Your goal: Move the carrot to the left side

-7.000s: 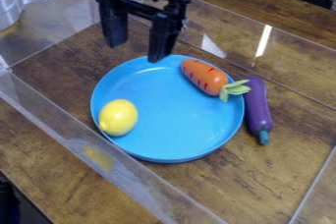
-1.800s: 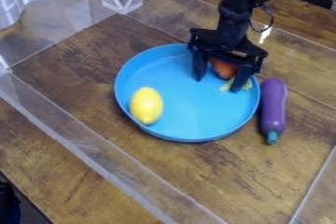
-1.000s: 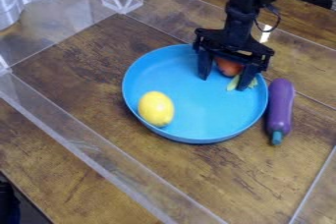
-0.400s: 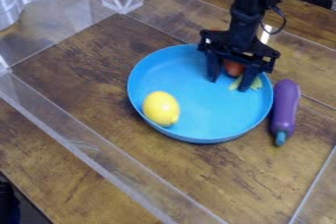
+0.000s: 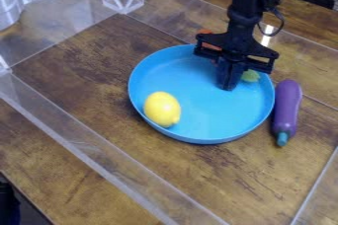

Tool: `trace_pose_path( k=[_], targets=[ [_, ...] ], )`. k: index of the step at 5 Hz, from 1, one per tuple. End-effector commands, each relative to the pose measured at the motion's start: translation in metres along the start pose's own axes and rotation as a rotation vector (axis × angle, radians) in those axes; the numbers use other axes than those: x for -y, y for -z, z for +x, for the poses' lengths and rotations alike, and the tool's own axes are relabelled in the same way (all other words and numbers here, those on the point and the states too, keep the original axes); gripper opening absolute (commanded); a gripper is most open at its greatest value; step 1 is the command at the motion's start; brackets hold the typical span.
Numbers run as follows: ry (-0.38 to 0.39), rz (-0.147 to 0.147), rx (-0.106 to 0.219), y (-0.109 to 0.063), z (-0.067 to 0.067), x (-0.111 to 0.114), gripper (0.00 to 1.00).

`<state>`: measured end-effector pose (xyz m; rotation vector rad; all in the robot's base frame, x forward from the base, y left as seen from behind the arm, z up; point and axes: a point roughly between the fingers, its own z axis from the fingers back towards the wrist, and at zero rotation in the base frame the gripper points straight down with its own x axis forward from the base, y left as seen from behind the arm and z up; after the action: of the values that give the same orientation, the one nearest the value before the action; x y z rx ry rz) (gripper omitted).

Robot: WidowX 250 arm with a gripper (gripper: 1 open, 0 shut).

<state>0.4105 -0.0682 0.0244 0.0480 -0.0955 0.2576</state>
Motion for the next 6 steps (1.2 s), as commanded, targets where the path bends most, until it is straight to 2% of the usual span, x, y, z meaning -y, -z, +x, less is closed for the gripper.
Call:
trace_pose_path(
  k=[1, 3, 4, 5, 6],
  targets=[
    [-0.041, 0.008, -0.003, -0.004, -0.015, 0.005, 0.00],
    [-0.133, 0.011, 0.012, -0.021, -0.024, -0.043, 0.00],
    [-0.135, -0.011, 0.031, -0.038, -0.023, -0.055, 0.00],
    [-0.164, -0.029, 0.047, -0.053, -0.020, -0.083, 0.00],
    [-0.258, -0.049, 0.061, -0.072, -0.013, -0.115, 0.00]
  ],
)
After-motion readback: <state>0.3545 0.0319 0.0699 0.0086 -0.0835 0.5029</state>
